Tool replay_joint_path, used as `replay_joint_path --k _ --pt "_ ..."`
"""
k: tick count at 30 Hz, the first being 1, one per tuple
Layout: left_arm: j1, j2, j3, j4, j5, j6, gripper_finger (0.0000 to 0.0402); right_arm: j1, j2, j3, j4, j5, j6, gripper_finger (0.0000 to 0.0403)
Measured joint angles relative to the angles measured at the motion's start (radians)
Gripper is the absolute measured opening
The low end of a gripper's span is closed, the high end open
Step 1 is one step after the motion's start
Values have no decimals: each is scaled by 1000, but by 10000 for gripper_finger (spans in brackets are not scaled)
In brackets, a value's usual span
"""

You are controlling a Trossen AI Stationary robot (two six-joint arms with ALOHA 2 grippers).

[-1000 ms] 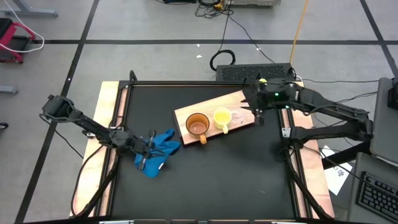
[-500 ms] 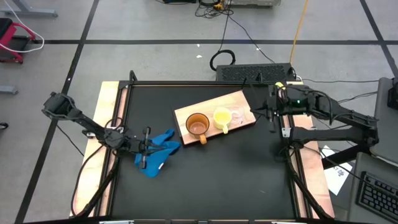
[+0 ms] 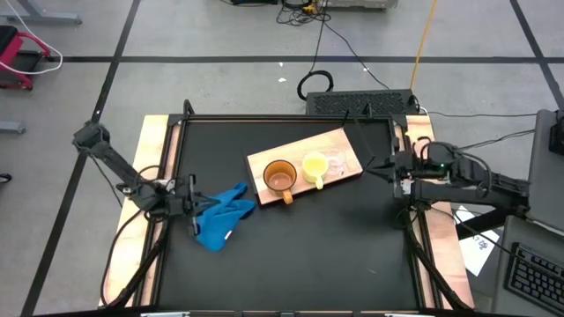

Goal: Stack small to large cups/mugs on shelf
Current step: Return to Home Position

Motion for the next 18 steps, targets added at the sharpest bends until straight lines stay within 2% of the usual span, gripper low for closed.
replay_joint_path --k 5,18 --pt "127 -37 63 -199 169 -56 0 0 -14 -100 110 0 2 0" --pt "513 -100 74 -331 584 -228 0 -1 -18 -260 288 -4 -9 0"
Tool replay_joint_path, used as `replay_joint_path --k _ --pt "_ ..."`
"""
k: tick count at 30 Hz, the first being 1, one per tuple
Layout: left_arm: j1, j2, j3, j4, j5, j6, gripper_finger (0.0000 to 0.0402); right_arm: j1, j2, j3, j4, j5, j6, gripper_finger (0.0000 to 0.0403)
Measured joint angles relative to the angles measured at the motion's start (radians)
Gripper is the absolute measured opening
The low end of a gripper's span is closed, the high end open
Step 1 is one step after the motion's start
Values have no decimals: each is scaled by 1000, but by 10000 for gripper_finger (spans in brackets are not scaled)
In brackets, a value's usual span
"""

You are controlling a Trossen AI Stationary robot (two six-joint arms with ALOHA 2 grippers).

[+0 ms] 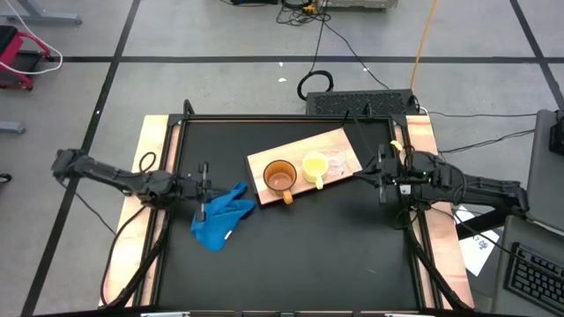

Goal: Stack small to large cups/mugs on shelf
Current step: Return to Home Position

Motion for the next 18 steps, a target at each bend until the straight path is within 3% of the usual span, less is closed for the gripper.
replay_joint_path --k 6,14,18 --pt "94 -50 0 -35 137 -26 0 0 -70 -57 34 -26 14 0" --pt "129 -153 -2 -163 157 -75 0 0 -213 -108 -3 -43 69 0" --pt "143 -198 -16 -172 257 -93 0 0 -248 -109 -34 -49 67 0"
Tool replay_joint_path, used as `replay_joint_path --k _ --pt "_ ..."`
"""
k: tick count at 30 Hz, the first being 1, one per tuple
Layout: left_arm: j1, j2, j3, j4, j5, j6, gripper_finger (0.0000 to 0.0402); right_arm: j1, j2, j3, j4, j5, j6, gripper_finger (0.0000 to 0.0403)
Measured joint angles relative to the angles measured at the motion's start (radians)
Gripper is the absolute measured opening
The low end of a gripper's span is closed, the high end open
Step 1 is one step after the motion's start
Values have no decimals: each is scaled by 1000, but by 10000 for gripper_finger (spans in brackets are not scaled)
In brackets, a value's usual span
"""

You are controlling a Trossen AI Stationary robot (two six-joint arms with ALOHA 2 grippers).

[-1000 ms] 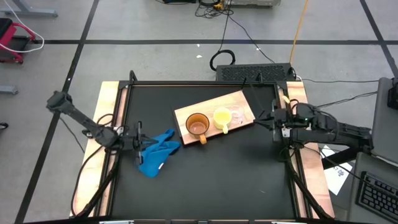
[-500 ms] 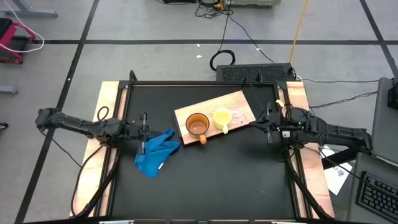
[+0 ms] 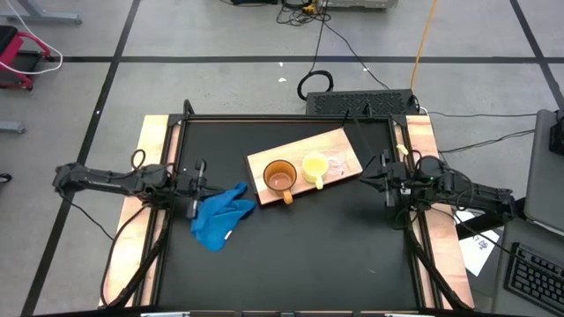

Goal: Stack small to large cups/mugs on shelf
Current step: Return to Home Position

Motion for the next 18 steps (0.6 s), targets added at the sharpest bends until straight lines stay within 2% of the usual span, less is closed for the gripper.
replay_joint_path --k 2,10,15,18 --pt "3 -23 -18 0 34 -10 0 0 -5 0 0 0 6 0" --pt "3 -114 -99 -31 45 -40 0 0 -3 -35 25 -1 1 0" --pt "3 -115 -99 -21 174 -8 0 0 -3 -83 37 -4 -8 0" --pt "3 -114 -99 -39 195 -20 0 0 -3 -125 95 -19 -4 0"
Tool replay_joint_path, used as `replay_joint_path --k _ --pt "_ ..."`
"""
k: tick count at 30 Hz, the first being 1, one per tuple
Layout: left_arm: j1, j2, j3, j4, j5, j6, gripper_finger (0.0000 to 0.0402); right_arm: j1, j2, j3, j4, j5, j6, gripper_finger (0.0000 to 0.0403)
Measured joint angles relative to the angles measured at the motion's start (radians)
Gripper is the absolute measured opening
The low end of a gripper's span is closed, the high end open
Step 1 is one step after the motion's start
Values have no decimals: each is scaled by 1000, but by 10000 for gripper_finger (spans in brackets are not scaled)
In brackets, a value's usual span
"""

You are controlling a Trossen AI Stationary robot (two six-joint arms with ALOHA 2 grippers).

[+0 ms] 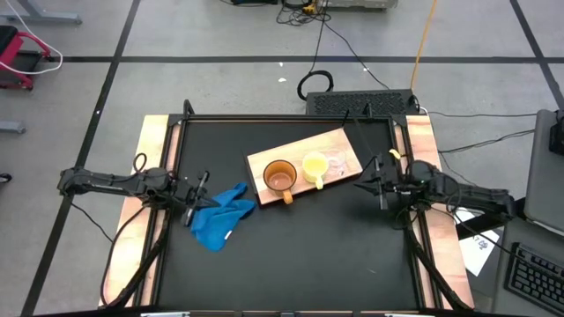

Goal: Stack small to large cups/mugs on shelf
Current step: Return to Home Position

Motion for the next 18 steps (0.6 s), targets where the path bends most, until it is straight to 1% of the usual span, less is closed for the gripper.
replay_joint_path --k 4,10,14,18 --pt "0 0 0 -43 -23 -24 0 0 -1 -50 110 -36 5 0" --pt "0 1 0 -85 -30 -46 0 0 0 -76 117 -36 3 0" --pt "0 1 0 -112 -127 -101 0 0 0 -87 117 -36 -5 0" --pt "0 1 0 -119 -227 -122 0 0 0 -92 114 -36 -6 0"
